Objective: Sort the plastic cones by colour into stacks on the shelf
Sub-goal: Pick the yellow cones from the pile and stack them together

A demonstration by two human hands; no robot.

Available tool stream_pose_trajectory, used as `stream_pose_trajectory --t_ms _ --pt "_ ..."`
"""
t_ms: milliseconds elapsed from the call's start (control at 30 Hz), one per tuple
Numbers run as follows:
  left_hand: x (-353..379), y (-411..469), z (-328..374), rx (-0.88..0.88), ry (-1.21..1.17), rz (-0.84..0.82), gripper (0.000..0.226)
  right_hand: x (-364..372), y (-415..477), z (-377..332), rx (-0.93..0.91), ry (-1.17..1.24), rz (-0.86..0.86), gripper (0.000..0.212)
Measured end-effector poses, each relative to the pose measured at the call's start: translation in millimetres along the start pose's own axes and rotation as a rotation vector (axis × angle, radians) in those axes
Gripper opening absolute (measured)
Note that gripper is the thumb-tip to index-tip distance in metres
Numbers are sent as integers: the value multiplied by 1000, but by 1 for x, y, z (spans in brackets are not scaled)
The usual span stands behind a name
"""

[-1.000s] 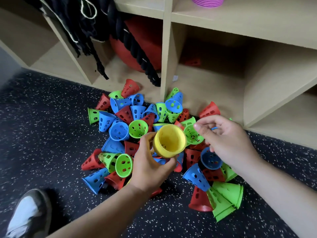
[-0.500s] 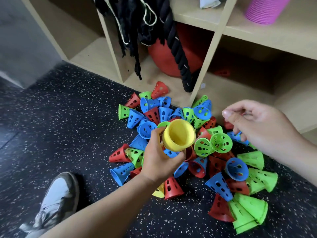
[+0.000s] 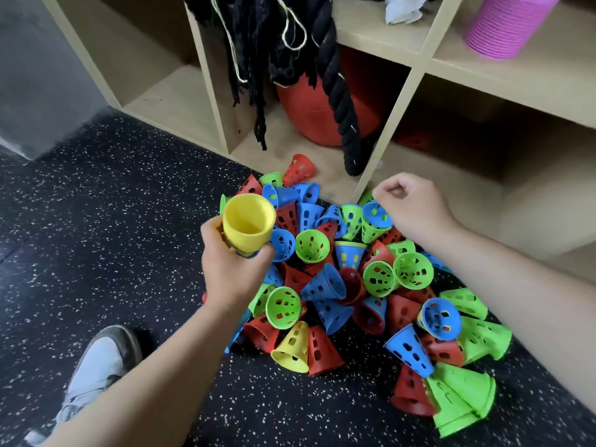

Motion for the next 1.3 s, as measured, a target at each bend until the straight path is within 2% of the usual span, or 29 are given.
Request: stream_pose_trajectory --t_ms 100,267,400,567,700,800,1000,1133,1300 --pt "0 8 -1 7 15 15 64 19 3 44 45 -170 -39 11" --pt "9 9 1 25 13 2 63 50 7 93 71 -479 -296 28" --pt "15 7 3 60 23 -31 64 60 11 104 125 -504 -355 18" --pt "20 6 6 48 28 -40 62 46 16 89 193 -244 -212 7" --pt "24 2 8 62 23 -46 65 30 10 77 307 210 -121 11" --pt "24 -4 11 81 15 -63 66 20 0 74 348 391 -118 12" --pt "19 -18 16 96 -23 -92 66 2 -24 69 342 387 -68 18" --pt "19 -28 18 108 -11 -89 67 -10 -36 64 293 371 -9 11" --pt "21 -38 19 141 21 -107 65 -20 -48 65 276 362 4 15"
Point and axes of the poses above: each hand's wrist, its own y-axis towards the middle knuckle, its own x-axis out of the palm, z = x × y, the point moved 2 cm from there along y, towards the middle knuckle, and after that the axes turned 13 degrees about y, right-handed, at the moved point
